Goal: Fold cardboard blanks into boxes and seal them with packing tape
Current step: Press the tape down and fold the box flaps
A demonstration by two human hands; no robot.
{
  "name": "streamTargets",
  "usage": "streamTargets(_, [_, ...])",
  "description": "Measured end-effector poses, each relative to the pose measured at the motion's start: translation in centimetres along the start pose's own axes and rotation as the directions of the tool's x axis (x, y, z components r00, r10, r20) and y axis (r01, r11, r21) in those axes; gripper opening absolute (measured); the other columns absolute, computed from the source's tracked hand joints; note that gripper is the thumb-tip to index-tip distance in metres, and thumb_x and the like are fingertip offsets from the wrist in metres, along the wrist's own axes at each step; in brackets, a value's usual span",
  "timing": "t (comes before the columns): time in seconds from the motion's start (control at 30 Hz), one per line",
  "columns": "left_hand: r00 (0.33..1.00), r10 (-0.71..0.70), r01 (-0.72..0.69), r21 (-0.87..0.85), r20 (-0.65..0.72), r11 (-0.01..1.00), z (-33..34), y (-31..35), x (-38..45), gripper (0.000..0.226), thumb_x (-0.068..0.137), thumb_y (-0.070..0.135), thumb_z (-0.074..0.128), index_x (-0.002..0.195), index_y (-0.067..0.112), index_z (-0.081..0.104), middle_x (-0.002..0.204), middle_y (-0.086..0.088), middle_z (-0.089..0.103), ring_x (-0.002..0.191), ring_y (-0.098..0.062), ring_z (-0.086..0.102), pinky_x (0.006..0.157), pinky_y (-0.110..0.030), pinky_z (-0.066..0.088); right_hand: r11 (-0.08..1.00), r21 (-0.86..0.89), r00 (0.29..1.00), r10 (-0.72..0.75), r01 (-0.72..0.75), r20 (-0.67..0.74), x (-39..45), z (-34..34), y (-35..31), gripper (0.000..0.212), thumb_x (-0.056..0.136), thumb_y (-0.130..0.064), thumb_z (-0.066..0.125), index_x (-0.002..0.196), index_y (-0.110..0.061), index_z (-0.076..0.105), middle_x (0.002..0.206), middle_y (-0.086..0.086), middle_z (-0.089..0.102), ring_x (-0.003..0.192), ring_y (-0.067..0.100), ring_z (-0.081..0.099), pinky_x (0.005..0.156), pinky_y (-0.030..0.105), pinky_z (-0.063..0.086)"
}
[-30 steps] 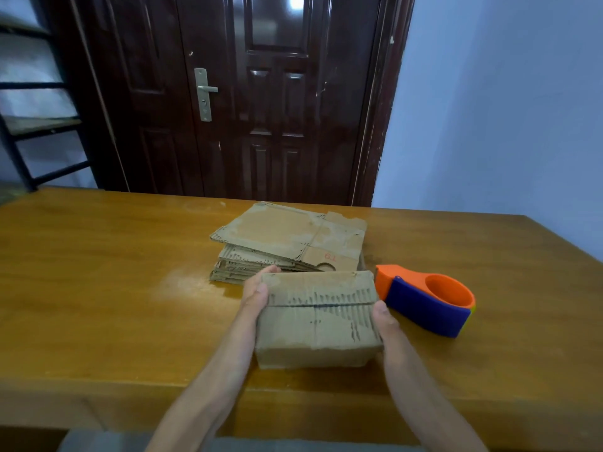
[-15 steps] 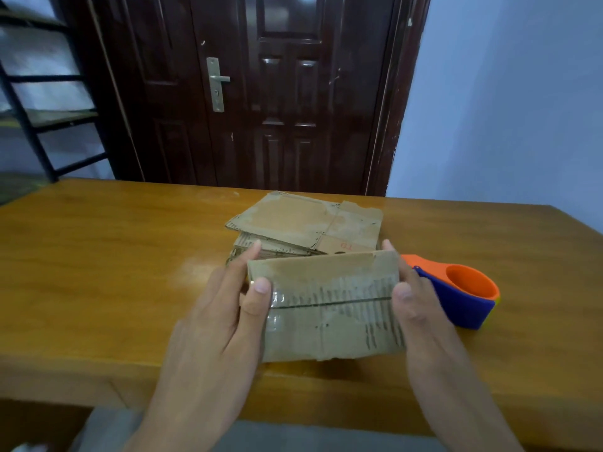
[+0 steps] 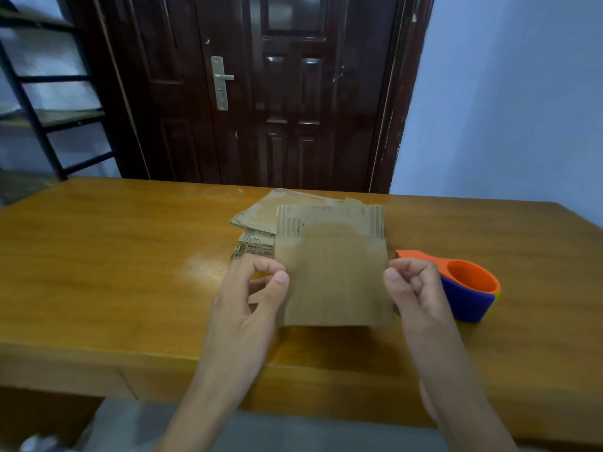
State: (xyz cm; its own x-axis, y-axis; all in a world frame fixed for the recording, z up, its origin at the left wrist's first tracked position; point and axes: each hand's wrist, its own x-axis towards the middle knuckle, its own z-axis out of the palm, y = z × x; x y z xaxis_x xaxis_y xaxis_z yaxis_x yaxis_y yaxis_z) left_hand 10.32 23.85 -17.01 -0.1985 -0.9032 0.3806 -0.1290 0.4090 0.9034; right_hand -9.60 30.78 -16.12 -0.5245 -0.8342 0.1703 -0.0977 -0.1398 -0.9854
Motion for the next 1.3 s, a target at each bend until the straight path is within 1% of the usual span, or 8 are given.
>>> streamTargets(0.07, [1.0, 0.005, -0.004, 0.028, -0.012, 1.0, 0.3, -0.6, 0.2, 0.028, 0.093, 0.053, 0.065, 0.097, 0.026, 0.065, 0.11, 0.009, 0.064, 0.114, -0.01, 0.064, 0.079, -0.013, 0.05, 1.0, -0.017, 1.0, -0.024, 0.023, -0.011, -0.2, 0.1, 0.6, 0.046, 0.076, -0.058, 0.066, 0.114, -0.035, 0.058, 0.109, -0.017, 0.069, 0.104, -0.004, 0.065, 0.088, 0.024, 0.048])
streamTargets(0.27, [0.999, 0.002, -0.001, 0.019, -0.037, 1.0, 0.8, -1.9, 0.4, 0.029, 0.084, 0.025, 0.082, 0.095, 0.031, 0.055, 0.114, 0.012, 0.063, 0.118, -0.012, 0.064, 0.081, -0.031, 0.062, 0.996, -0.046, 0.997, -0.079, 0.078, -0.011, 0.3, 0.0, 1.7, 0.05, 0.076, -0.049, 0.073, 0.122, -0.046, 0.053, 0.122, -0.023, 0.065, 0.112, -0.009, 0.061, 0.091, 0.025, 0.052])
streamTargets(0.37, [0.996, -0.086, 0.083, -0.098, -0.03, 0.992, 0.8, -2.1, 0.8, 0.043, 0.076, 0.035, 0.085, 0.105, 0.04, 0.055, 0.116, 0.017, 0.067, 0.114, -0.01, 0.067, 0.075, -0.036, 0.066, 0.989, -0.105, 0.994, -0.107, 0.107, 0.006, 0.6, -0.2, 2.3, 0.051, 0.084, -0.044, 0.075, 0.128, -0.051, 0.051, 0.121, -0.034, 0.062, 0.114, -0.013, 0.058, 0.086, 0.024, 0.054])
streamTargets(0.53, [0.993, -0.084, 0.082, 0.018, 0.085, 0.996, 0.6, -2.6, 1.7, 0.067, 0.074, 0.054, 0.079, 0.137, 0.044, 0.056, 0.13, 0.022, 0.061, 0.113, 0.001, 0.064, 0.077, -0.027, 0.064, 0.977, -0.161, 0.99, -0.138, 0.141, 0.026, 0.8, -1.1, 3.5, 0.064, 0.081, -0.057, 0.07, 0.141, -0.045, 0.05, 0.133, -0.025, 0.059, 0.12, -0.009, 0.057, 0.088, 0.025, 0.056])
streamTargets(0.8, [0.959, -0.124, 0.151, -0.09, 0.253, 0.984, 3.5, -2.0, 1.4, 0.054, 0.078, 0.032, 0.085, 0.122, 0.042, 0.055, 0.119, 0.016, 0.069, 0.114, -0.012, 0.069, 0.082, -0.027, 0.064, 0.99, -0.084, 0.992, -0.111, 0.115, 0.056, 0.5, -4.7, 4.1, 0.059, 0.087, -0.032, 0.076, 0.137, -0.045, 0.048, 0.129, -0.023, 0.067, 0.122, 0.0, 0.063, 0.094, 0.025, 0.056])
streamTargets(0.93, [0.97, -0.06, 0.062, -0.003, 0.234, 0.998, 7.3, -1.9, 1.2, 0.062, 0.081, 0.01, 0.088, 0.12, 0.039, 0.05, 0.127, 0.016, 0.059, 0.121, -0.005, 0.06, 0.085, -0.024, 0.062, 0.984, -0.165, 0.996, -0.059, 0.07, 0.071, 0.5, -7.2, 4.8, 0.065, 0.085, -0.044, 0.076, 0.14, -0.048, 0.044, 0.128, -0.034, 0.062, 0.123, -0.005, 0.058, 0.101, 0.027, 0.053])
streamTargets(1.03, [0.967, -0.018, 0.009, 0.034, 0.256, 0.999, 9.9, -1.9, 1.2, 0.079, 0.079, 0.014, 0.091, 0.139, 0.038, 0.045, 0.136, 0.021, 0.05, 0.127, -0.001, 0.052, 0.089, -0.024, 0.061, 0.982, -0.178, 0.998, -0.054, 0.057, 0.019, 0.6, -9.3, 5.0, 0.066, 0.079, -0.048, 0.078, 0.138, -0.039, 0.05, 0.126, -0.026, 0.066, 0.122, 0.001, 0.062, 0.105, 0.039, 0.054])
streamTargets(1.3, [0.934, 0.009, -0.092, 0.217, 0.357, 0.972, 14.3, -0.4, 4.6, 0.088, 0.081, 0.033, 0.088, 0.153, 0.035, 0.037, 0.133, 0.027, 0.04, 0.122, 0.004, 0.043, 0.104, -0.02, 0.045, 0.977, -0.202, 0.997, -0.071, 0.064, -0.024, 3.4, -13.7, 5.2, 0.064, 0.08, -0.04, 0.079, 0.137, -0.041, 0.048, 0.13, -0.023, 0.066, 0.125, 0.002, 0.061, 0.097, 0.029, 0.056])
